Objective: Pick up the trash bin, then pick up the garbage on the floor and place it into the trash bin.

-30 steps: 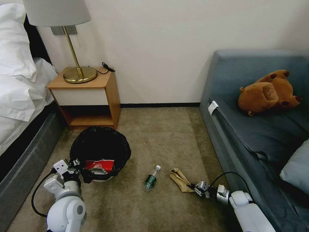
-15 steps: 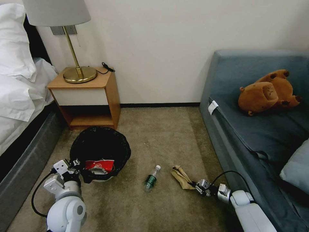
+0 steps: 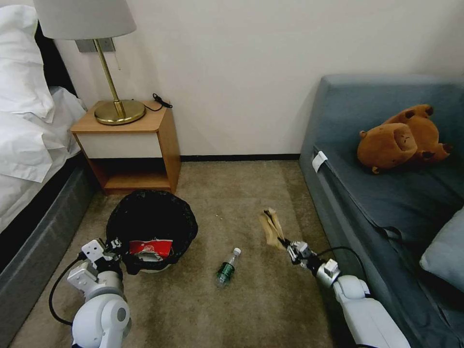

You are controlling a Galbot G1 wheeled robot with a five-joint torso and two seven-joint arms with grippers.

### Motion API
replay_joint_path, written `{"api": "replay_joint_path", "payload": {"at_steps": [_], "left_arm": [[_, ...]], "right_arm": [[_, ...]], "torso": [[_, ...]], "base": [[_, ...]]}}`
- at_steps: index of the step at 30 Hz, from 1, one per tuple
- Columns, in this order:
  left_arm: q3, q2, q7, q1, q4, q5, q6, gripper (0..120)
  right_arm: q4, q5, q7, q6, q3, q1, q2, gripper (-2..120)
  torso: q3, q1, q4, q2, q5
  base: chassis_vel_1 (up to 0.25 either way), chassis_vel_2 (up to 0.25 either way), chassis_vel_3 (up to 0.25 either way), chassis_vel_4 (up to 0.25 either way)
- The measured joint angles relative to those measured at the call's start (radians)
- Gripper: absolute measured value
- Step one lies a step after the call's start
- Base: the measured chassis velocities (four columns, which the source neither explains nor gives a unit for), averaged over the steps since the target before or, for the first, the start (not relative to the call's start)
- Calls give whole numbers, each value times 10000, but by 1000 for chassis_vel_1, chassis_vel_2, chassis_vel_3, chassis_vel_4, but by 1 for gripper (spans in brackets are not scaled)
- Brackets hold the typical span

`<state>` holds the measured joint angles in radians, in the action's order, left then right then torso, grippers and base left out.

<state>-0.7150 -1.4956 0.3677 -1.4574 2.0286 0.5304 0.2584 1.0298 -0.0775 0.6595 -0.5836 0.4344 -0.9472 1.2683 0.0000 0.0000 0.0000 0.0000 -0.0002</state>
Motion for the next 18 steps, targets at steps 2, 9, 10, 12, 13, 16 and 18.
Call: {"api": "replay_joint_path", "payload": {"at_steps": [2,9,10,12,13,16,18], "left_arm": [[8,0,0,2,0,-4,0,4],[71,-33,0,7,-34,-87,-1,4],[86,-40,-1,-10,-44,-122,-6,4],[95,-42,-3,-24,-47,-137,-8,4],[98,-42,-5,-34,-47,-142,-11,4],[102,-48,-5,-43,-21,-145,-18,4],[106,-53,-6,-45,0,-145,-18,4]], "right_arm": [[816,-52,-335,41,-164,-166,5,0],[3035,-229,-1419,324,-843,-573,37,0],[3579,-305,-1771,495,-1082,-645,39,0],[3934,-346,-2036,624,-1277,-681,41,0],[4346,-379,-2340,763,-1521,-704,44,0],[5202,-405,-2918,1053,-2040,-704,80,0],[5513,-406,-3138,1173,-2249,-699,105,0]], "torso": [[0,0,0,0,0],[-1,0,-1,0,2],[-1,0,0,0,0],[0,0,0,0,0],[0,0,0,0,1],[-1,0,1,0,-1],[0,0,0,0,1]], "base": [[0,0,0,0],[0,0,0,0],[0,0,0,0],[0,0,0,0],[0,0,0,0],[0,0,0,0],[0,0,0,0]]}}
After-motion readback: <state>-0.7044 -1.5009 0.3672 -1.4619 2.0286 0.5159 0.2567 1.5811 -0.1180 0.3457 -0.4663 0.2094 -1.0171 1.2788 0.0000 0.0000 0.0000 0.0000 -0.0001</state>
